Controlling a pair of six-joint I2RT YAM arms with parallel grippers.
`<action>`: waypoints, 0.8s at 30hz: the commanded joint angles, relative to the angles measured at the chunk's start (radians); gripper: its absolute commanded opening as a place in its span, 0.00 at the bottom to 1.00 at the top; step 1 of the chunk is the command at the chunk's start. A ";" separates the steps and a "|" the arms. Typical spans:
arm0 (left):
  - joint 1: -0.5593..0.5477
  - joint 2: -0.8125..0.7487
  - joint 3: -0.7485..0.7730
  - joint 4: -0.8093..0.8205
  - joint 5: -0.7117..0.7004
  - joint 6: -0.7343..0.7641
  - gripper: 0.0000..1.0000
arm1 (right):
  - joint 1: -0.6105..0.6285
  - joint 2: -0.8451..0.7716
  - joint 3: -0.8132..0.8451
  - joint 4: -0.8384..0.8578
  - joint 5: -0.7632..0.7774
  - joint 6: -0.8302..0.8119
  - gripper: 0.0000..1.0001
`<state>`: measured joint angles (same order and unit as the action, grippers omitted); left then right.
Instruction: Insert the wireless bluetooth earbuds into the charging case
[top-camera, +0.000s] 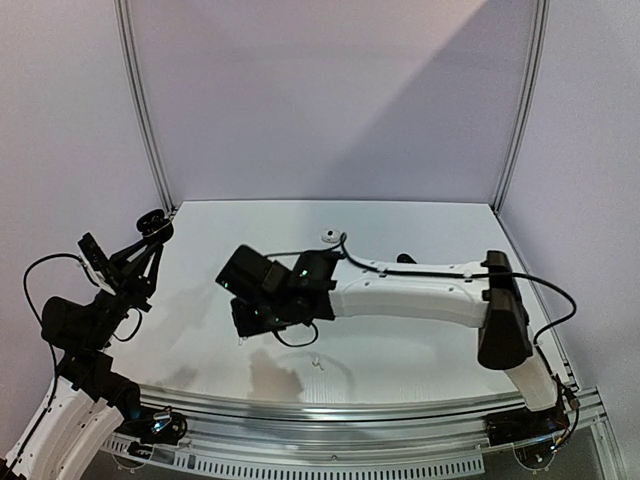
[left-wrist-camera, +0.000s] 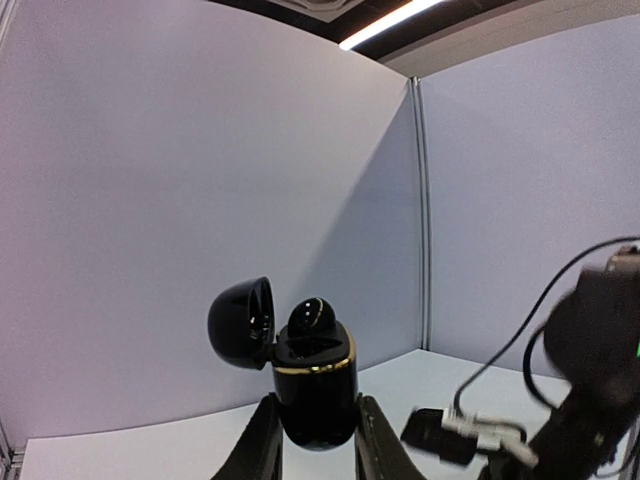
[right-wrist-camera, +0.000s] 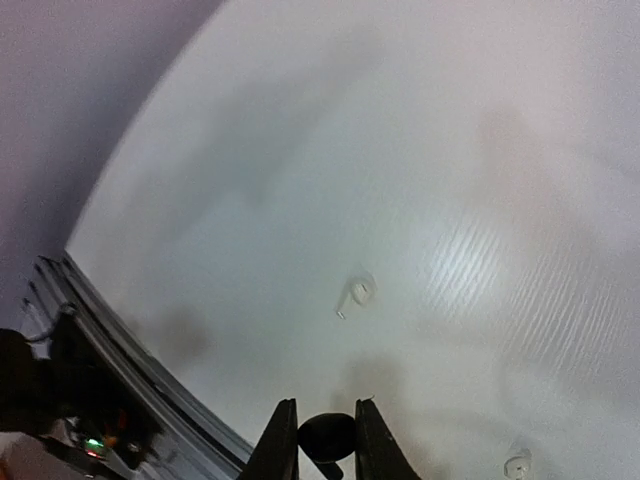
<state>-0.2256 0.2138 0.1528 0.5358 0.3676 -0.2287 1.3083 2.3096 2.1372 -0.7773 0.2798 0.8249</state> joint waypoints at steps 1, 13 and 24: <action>0.009 0.005 0.001 0.022 0.040 0.022 0.00 | -0.005 -0.193 0.011 0.328 0.109 -0.178 0.00; -0.045 0.002 0.005 0.058 0.042 0.141 0.00 | 0.028 -0.119 0.210 0.835 -0.048 -0.477 0.00; -0.067 -0.015 0.002 0.072 0.044 0.146 0.00 | 0.054 0.023 0.293 0.983 -0.104 -0.542 0.00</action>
<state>-0.2764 0.2138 0.1528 0.5858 0.4049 -0.0971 1.3487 2.2917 2.3985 0.1387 0.2050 0.3283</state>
